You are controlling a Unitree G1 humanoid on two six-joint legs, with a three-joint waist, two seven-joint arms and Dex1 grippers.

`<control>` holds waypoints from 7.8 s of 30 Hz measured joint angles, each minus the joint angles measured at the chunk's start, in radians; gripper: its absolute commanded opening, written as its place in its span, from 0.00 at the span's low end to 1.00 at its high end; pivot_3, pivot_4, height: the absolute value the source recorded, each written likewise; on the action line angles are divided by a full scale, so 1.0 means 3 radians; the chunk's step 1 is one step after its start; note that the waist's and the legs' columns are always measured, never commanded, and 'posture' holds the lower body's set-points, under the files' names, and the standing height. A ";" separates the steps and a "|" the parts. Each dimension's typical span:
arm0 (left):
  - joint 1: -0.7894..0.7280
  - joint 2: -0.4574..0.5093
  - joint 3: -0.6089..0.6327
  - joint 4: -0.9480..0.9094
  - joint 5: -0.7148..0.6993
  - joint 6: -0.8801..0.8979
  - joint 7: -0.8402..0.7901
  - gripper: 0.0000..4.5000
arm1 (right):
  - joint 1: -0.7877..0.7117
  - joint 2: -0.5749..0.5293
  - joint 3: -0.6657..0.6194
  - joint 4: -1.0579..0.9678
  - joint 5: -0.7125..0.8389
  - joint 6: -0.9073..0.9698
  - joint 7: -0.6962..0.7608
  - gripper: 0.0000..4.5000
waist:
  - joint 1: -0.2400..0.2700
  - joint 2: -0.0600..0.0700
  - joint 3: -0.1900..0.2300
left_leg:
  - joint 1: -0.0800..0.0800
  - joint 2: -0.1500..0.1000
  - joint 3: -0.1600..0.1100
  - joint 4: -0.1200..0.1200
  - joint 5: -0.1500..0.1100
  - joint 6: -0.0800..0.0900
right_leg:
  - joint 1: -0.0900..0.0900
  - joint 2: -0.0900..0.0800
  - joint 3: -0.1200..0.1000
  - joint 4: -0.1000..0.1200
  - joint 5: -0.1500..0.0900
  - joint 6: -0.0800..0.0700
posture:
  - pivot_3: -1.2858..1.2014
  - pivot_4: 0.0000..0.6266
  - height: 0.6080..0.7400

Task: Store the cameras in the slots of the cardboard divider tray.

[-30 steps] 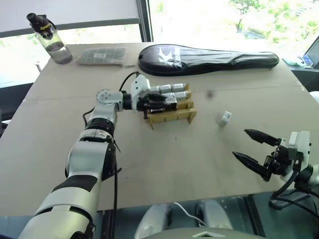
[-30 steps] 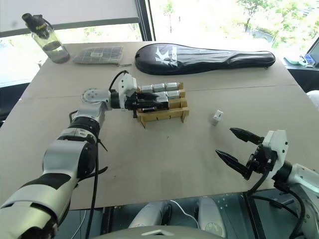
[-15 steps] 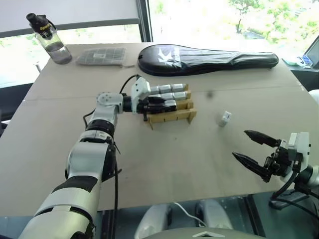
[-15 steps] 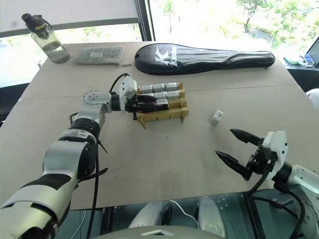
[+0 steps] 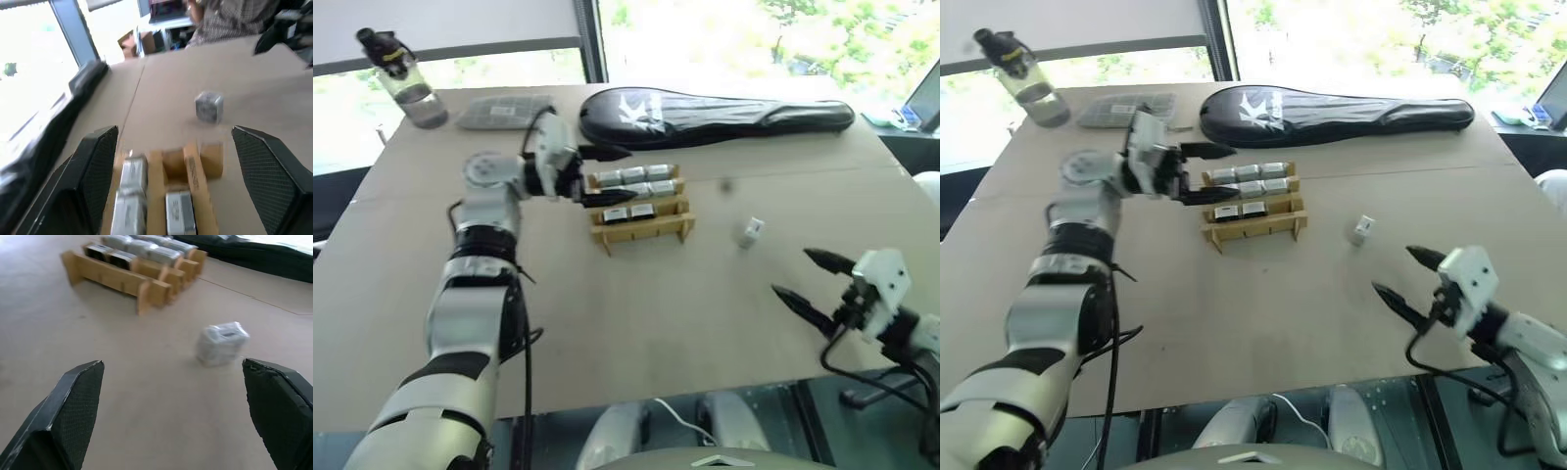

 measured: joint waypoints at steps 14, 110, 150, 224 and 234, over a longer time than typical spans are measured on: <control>0.2234 0.0957 0.0873 -0.2863 -0.0656 0.1709 0.1002 0.85 | -0.1515 0.1483 0.0423 -0.0281 -0.0219 0.2260 -0.2087 1.00 | 0.0087 0.0000 -0.0002 | 0.0024 -0.0003 0.0002 -0.0029 -0.0001 -0.0001 | -0.0007 0.0011 0.0035 -0.0013 0.0000 0.0000 | 0.52 0.24 1.00; 0.2572 0.1157 0.1086 -0.3254 -0.1169 0.1761 0.1501 0.86 | -0.3940 0.0598 0.1601 0.5064 -0.1245 -0.1060 0.1320 1.00 | -0.0101 0.0021 0.0004 | 0.0022 -0.0003 0.0009 -0.0053 0.0000 -0.0002 | -0.0009 0.0009 0.0038 -0.0042 0.0001 0.0000 | 0.52 0.24 1.00; 0.0779 0.0223 -0.0039 -0.2108 -0.1131 0.2146 0.1941 0.86 | -0.3509 0.0371 0.1994 0.2882 -0.2854 -0.3426 0.0107 0.43 | -0.0111 0.0017 0.0001 | 0.0020 -0.0005 0.0007 -0.0027 0.0000 -0.0002 | -0.0014 0.0013 0.0040 -0.0027 0.0002 0.0002 | 0.52 0.24 1.00; -0.0355 -0.0748 -0.0399 0.1495 0.0317 -0.0734 0.0712 0.16 | 0.0644 0.0328 -0.0631 -0.0340 0.0861 -0.0027 0.0945 0.99 | 0.0092 0.0002 -0.0005 | 0.0006 -0.0031 -0.0010 0.0002 -0.0009 0.0013 | -0.0007 -0.0001 0.0037 -0.0015 0.0007 0.0013 | 0.52 0.24 1.00; -0.0427 -0.0817 -0.0319 0.1801 0.0436 -0.0912 0.0626 0.16 | 0.0627 0.0282 -0.0613 -0.0341 0.0971 -0.0171 0.0906 0.99 | 0.0095 0.0001 -0.0005 | 0.0006 -0.0032 -0.0012 0.0003 -0.0009 0.0014 | -0.0007 -0.0001 0.0036 -0.0014 0.0007 0.0013 | 0.52 0.24 1.00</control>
